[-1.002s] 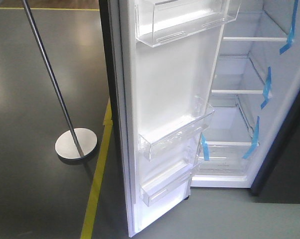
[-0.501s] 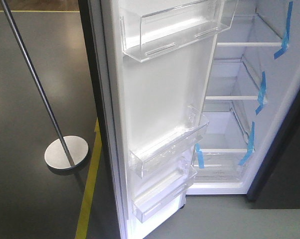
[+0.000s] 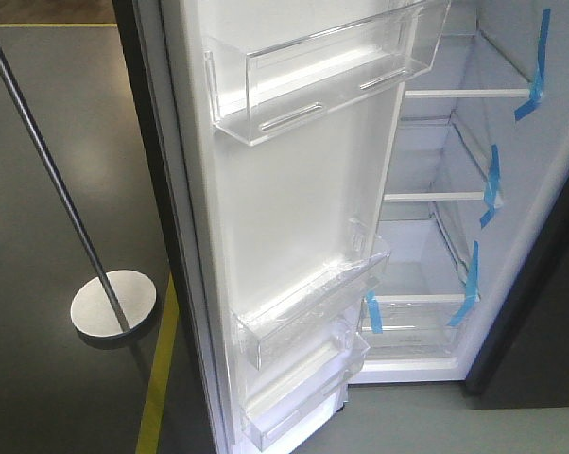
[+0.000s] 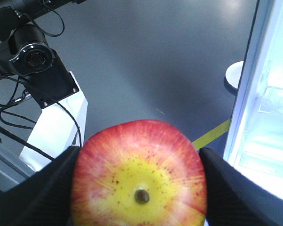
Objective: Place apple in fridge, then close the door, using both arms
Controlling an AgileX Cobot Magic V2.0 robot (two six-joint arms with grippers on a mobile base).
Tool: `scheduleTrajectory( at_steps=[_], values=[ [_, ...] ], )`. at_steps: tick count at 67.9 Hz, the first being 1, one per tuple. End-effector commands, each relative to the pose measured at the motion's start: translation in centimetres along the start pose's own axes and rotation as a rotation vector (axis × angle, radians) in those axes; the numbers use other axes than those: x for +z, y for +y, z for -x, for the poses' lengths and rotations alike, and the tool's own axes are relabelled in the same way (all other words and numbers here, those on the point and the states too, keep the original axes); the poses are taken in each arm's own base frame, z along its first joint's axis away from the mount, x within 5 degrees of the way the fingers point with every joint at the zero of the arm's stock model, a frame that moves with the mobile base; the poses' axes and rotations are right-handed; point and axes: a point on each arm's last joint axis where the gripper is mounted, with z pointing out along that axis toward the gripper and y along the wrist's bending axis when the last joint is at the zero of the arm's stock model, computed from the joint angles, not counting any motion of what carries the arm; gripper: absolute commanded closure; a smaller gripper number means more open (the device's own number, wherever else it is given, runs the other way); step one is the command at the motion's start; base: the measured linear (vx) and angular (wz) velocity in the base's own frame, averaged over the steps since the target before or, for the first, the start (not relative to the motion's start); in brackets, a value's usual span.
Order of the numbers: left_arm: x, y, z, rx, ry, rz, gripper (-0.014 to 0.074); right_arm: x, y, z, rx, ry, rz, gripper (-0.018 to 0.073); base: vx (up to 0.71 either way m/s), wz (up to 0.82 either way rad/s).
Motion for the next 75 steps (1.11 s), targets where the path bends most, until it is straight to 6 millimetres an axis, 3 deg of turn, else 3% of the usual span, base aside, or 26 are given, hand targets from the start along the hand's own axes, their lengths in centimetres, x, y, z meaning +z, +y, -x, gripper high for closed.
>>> scheduleTrajectory(
  at_steps=[1,75],
  values=[
    [-0.1,-0.04,0.36,-0.005,-0.078,-0.01,0.0603,-0.28,0.6,0.83,0.004,-0.039,0.052,0.0363,0.09,-0.01],
    [-0.1,-0.04,0.36,-0.005,-0.078,-0.01,0.0603,-0.28,0.6,0.83,0.004,-0.039,0.052,0.0363,0.06,-0.01]
  ],
)
